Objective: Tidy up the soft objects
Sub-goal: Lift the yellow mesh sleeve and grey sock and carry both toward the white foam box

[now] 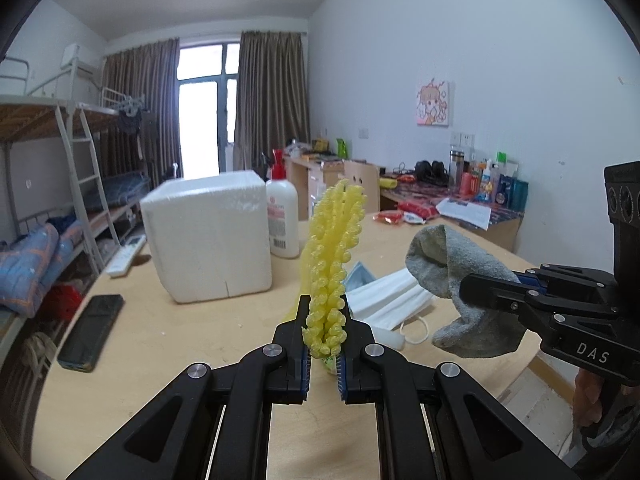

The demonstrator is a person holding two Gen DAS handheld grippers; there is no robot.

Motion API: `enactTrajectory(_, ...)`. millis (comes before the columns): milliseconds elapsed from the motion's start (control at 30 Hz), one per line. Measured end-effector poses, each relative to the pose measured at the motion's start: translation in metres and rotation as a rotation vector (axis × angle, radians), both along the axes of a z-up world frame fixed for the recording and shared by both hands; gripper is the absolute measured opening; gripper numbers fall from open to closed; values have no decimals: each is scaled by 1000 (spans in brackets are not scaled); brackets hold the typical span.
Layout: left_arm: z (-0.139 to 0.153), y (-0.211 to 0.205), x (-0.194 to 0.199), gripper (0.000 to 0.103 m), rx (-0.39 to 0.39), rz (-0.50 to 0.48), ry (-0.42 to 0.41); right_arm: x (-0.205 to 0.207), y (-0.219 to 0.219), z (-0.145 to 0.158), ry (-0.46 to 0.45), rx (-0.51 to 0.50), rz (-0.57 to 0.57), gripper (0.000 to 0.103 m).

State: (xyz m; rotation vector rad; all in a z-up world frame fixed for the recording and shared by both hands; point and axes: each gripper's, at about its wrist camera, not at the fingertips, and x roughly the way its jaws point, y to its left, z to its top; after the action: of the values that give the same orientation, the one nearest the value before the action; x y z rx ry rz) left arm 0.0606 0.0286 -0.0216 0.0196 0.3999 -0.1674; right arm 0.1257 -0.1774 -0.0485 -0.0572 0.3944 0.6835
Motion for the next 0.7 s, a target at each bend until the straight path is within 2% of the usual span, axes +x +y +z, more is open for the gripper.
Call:
enactTrajectory(367, 27, -7, -36, 11, 18, -6, -113, -24, -12, 16, -69, 51, -6, 16)
enactTrajectory(700, 39, -8, -60, 11, 37, 5, -163, -39, -15, 24, -133, 64, 3, 16)
